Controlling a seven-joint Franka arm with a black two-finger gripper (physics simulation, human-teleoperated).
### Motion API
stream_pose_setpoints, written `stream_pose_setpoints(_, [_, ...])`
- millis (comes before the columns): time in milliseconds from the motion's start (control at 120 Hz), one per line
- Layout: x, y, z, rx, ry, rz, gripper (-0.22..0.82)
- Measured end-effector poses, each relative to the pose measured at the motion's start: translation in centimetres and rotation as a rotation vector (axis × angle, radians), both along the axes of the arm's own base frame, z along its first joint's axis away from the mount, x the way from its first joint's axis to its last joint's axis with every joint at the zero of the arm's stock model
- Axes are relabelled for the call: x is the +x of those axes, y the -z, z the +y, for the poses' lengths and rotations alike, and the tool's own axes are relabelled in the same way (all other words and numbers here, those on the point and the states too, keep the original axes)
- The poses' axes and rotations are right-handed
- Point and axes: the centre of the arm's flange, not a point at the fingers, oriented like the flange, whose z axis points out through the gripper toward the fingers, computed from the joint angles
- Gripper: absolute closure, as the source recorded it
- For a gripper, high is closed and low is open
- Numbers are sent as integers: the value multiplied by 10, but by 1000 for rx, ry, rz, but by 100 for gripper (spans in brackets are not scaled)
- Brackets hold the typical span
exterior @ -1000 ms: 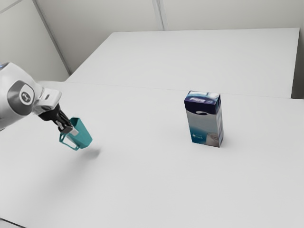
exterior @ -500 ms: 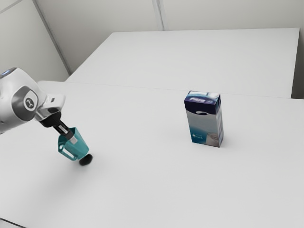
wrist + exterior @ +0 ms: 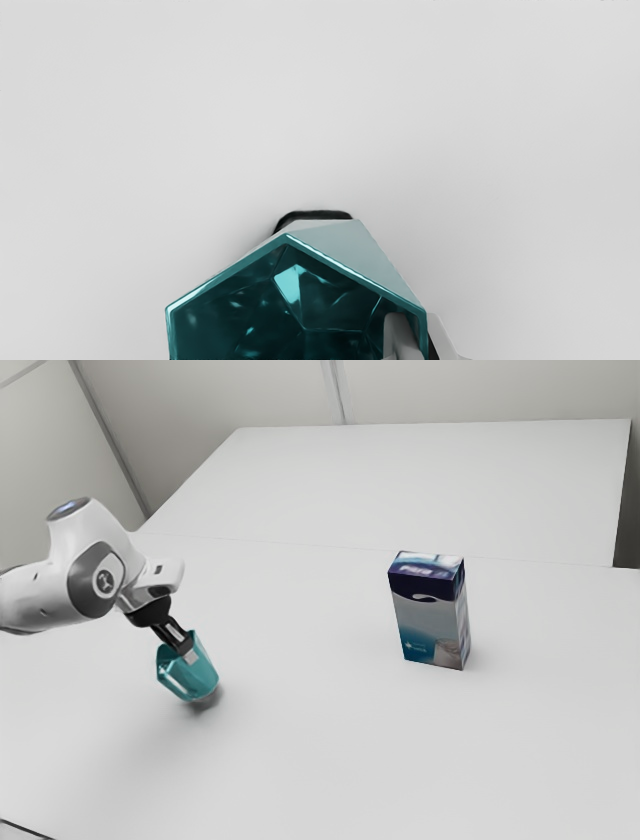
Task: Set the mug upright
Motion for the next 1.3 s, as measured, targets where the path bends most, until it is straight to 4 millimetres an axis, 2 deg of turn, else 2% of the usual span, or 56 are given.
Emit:
stream_pose_setpoints(208, [8,4,-21,81,11,19,79])
stream_pose_setpoints(425, [22,12,-50,143,21,28,79])
stream_pose_setpoints(633, [27,19,-68,160,-10,24,79])
stream_pose_setpoints(958, [27,22,-75,156,-94,31,79])
stream_pose_setpoints(1175, [33,27,-93,155,-104,30,79])
stream_pose_setpoints(1300, [35,28,-95,154,-122,30,79])
